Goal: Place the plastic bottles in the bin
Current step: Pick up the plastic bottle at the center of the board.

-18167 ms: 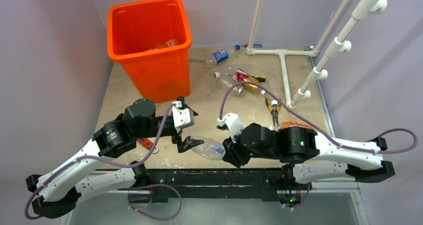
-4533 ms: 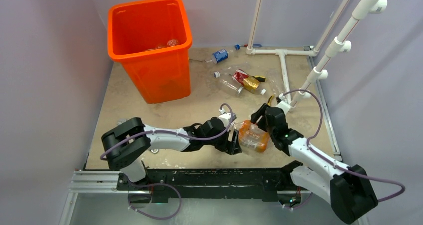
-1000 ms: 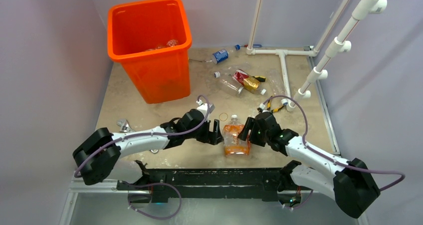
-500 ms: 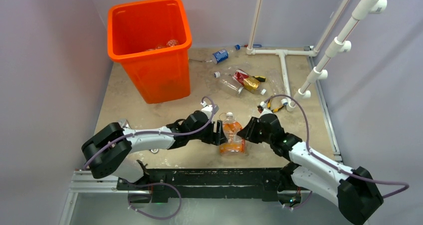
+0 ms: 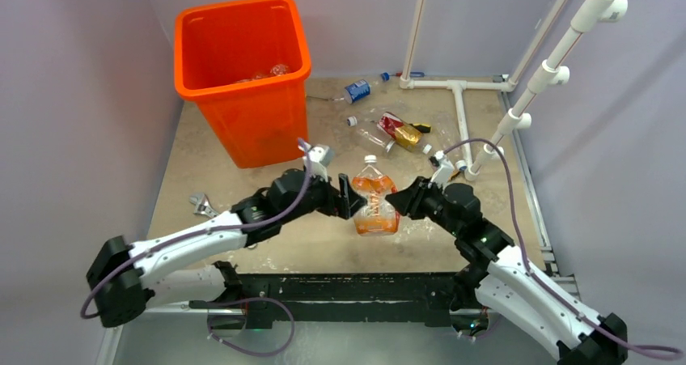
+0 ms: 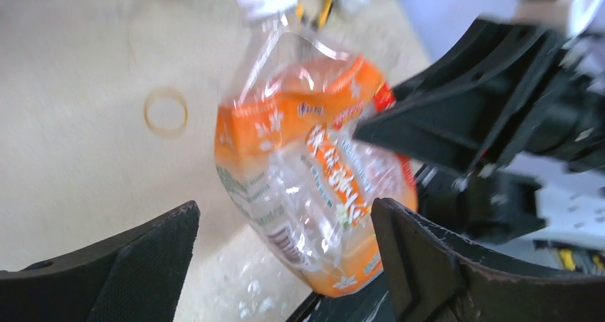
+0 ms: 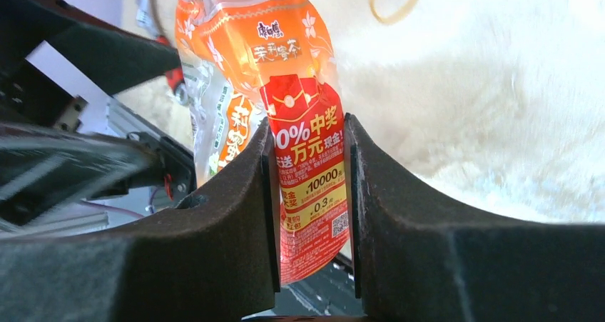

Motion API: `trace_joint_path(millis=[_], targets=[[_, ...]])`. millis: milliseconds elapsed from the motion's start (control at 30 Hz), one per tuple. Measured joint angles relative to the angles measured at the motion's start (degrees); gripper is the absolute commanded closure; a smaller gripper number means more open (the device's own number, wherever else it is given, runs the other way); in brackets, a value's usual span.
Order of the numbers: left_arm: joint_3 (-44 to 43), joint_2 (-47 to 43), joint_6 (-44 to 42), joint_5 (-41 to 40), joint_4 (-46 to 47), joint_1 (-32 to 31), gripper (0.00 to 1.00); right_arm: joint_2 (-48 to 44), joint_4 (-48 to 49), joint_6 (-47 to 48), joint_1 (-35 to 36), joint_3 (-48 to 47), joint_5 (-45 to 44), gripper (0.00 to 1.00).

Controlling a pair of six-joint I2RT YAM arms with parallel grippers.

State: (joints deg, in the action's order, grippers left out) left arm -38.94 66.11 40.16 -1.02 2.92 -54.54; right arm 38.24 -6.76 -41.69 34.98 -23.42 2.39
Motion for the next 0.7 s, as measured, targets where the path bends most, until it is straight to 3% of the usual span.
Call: trace_joint_path(millis=[167,300,467,700], targets=[[-7.6,-11.5,-5.2,-7.2,-2.5,0.0,0.01,-7.8,5.3,5.4,0.3,-1.4,2.0,1.0],[-16.7,-14.0,-12.1,-8.8,-3.5,0.0,0.01,-12.1,11.5,9.5,1.2,-1.0,4.0,1.0],[-26.1,-11.0,-21.4,-3.3,-4.9,1.3,0.01,-12.2,20.5,14.9,2.7,0.3,6.3,1.0],[-28.7,-8.9,-28.2,4.2,-7.2,3.2,0.01,-3.1,25.8,22.5,10.5,-1.6,4.0,1.0]])
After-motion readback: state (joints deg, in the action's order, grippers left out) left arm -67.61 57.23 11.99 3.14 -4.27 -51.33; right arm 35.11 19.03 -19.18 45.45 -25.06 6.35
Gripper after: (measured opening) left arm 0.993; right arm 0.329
